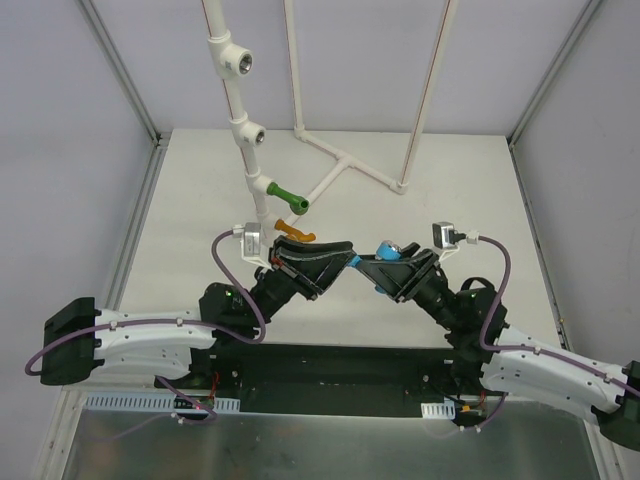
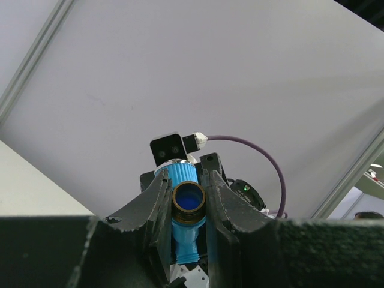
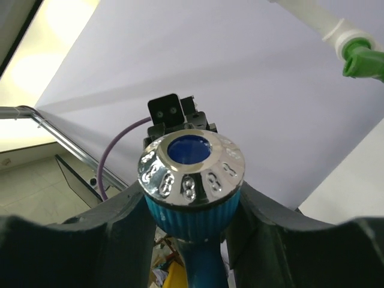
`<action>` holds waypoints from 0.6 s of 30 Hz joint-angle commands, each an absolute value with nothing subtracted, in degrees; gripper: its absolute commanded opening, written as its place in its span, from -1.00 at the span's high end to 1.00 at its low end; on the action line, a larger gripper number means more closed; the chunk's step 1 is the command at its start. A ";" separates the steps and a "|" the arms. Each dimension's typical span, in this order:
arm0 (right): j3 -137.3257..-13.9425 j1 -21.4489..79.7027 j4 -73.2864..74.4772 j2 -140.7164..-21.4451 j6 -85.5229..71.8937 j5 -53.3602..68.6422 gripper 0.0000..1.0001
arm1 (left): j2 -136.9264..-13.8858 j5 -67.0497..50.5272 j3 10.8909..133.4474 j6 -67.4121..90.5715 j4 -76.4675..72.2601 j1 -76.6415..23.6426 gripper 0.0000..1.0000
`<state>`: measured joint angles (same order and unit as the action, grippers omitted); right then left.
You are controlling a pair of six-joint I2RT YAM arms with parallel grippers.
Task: Install the water faucets
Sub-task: Pick up the water faucet from the center of the board.
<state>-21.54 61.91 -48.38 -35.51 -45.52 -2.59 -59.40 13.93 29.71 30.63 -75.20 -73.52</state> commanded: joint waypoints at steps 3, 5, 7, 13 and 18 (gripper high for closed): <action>-22.06 62.67 -64.32 -35.77 -45.79 -5.53 0.07 | -59.33 12.75 31.82 27.33 -86.48 -73.92 1.00; -21.80 62.67 -65.22 -35.16 -45.70 -6.24 0.61 | -59.33 12.74 31.20 27.68 -86.48 -73.92 1.00; -22.84 62.67 -62.16 -34.11 -45.18 -6.33 0.99 | -59.06 12.83 30.42 28.12 -86.48 -74.00 1.00; -24.88 62.84 -52.39 -29.80 -42.10 -5.80 -0.10 | -56.52 14.06 27.86 28.30 -86.48 -73.92 1.00; -21.98 62.75 -58.61 -30.76 -44.55 -5.54 -0.41 | -55.20 13.19 29.26 26.37 -86.48 -73.92 1.00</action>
<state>-20.99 62.85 -48.16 -31.16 -43.55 -4.54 -57.28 13.52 28.18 29.04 -74.61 -73.93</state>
